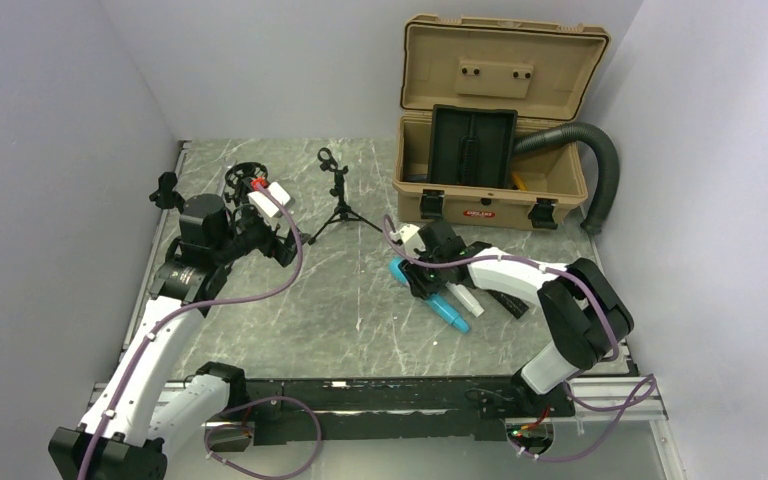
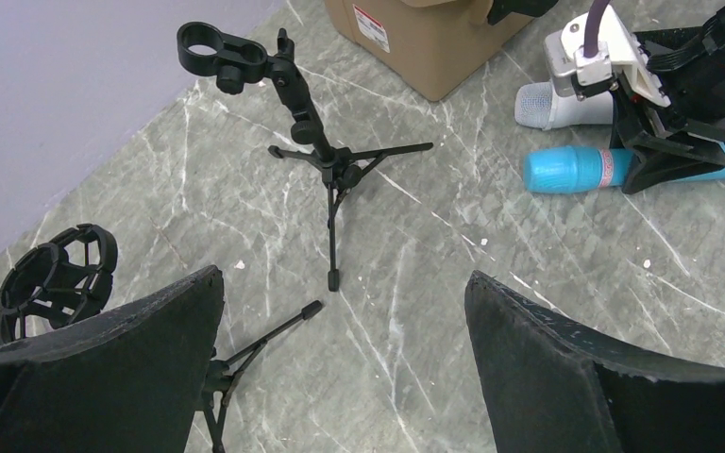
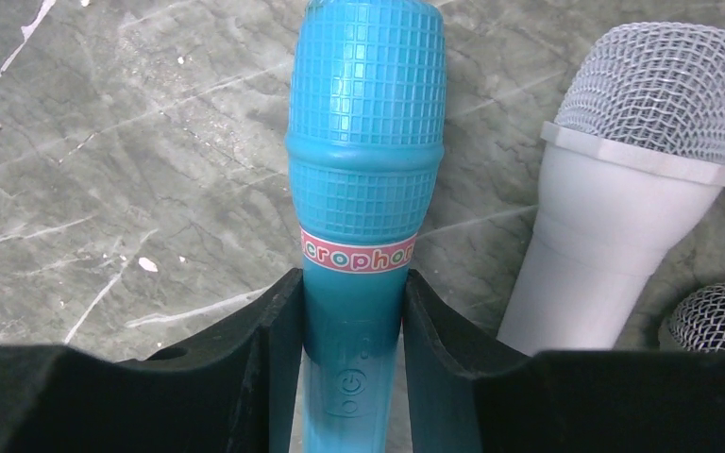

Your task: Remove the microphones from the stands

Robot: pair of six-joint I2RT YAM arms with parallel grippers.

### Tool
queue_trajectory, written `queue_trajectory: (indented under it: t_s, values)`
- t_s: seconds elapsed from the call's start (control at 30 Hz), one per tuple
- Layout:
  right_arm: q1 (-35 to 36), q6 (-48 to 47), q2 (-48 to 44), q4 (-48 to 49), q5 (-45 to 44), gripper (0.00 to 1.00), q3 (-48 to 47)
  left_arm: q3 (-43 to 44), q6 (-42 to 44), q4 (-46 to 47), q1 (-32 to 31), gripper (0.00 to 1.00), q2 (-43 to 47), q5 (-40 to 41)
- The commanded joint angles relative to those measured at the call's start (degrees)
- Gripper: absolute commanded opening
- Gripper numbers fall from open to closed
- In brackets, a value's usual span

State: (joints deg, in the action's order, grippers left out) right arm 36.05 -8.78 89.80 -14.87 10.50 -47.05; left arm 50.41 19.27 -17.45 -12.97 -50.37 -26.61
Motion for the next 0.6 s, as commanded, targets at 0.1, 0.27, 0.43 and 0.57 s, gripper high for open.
queue_trajectory:
  t_s: [0.1, 0.27, 0.43, 0.57]
  values:
    - [-0.61, 1.21, -1.81, 0.75, -1.2, 0.06, -0.22, -0.14, 0.38, 1.16, 0.05, 0.99, 0.74, 0.44]
    - [-0.74, 1.12, -1.21, 0.48, -1.63, 0.07, -0.46, 0.1, 0.36, 1.08, 0.07, 1.0, 0.49, 0.42]
    - [-0.72, 0.8, -1.59, 1.12, -2.52, 0.12, 0.26, -0.14, -0.29, 1.44, 0.04, 0.99, 0.45, 0.42]
    - [-0.72, 0.74, -1.07, 0.83, -2.55, 0.16, -0.05, -0.04, -0.74, 1.92, 0.05, 0.99, 0.55, 0.18]
